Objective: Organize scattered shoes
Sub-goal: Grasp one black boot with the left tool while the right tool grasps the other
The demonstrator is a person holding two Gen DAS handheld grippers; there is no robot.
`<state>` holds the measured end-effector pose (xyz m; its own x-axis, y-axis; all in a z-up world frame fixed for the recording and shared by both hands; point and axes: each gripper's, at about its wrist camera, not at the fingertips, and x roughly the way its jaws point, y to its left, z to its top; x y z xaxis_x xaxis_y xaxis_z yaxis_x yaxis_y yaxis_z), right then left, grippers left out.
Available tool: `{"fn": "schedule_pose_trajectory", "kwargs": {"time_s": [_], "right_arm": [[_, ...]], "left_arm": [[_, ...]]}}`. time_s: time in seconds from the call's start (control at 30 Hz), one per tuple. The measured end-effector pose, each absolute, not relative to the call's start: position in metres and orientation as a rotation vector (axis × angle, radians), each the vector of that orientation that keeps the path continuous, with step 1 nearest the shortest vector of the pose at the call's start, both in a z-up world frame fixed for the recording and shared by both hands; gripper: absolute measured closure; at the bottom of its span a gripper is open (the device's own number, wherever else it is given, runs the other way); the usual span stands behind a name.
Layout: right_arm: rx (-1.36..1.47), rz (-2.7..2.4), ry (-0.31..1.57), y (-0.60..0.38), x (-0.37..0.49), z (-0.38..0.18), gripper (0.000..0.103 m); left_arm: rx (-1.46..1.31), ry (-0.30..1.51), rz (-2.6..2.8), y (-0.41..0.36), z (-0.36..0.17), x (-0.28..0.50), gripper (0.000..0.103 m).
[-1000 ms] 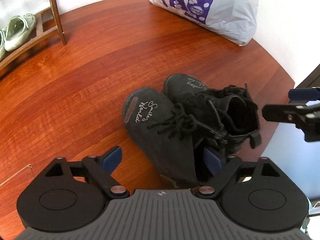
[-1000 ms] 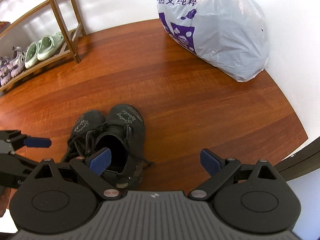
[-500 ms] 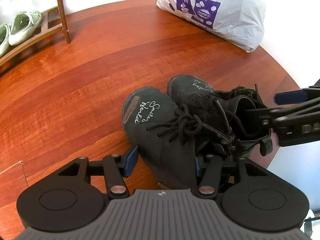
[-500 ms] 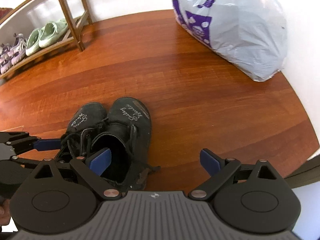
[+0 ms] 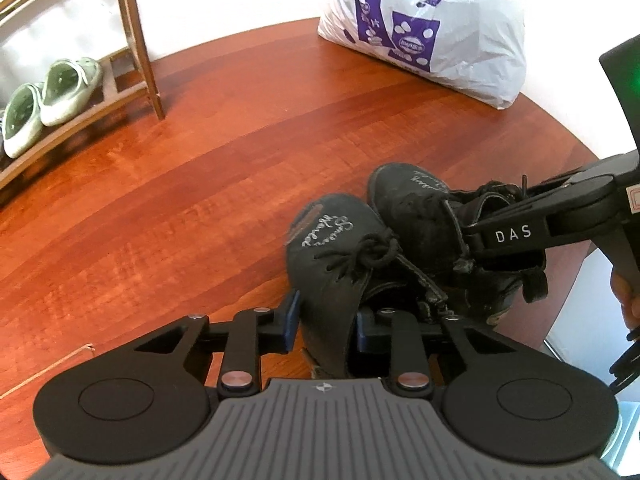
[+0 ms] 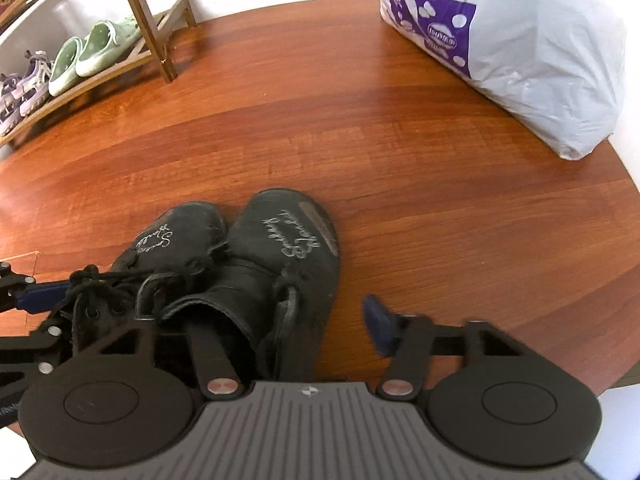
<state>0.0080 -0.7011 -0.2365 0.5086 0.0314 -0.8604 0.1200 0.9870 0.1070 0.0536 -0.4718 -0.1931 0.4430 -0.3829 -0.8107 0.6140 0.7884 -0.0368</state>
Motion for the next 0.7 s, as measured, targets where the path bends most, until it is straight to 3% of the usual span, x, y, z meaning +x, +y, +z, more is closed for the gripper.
{"fn": "schedule_pose_trajectory", "kwargs": {"time_s": [0.3, 0.7], "right_arm": [[0.148, -0.028, 1.024, -0.688, 0.004, -0.222, 0.079], [0.152, 0.051, 0.982, -0.655, 0.003, -0.193, 0.08]], "left_arm": [[0.207, 0.914, -0.591, -0.448, -0.178, 0.062, 0.085], [0.131, 0.88, -0.454, -0.392, -0.154, 0.077, 0.086]]}}
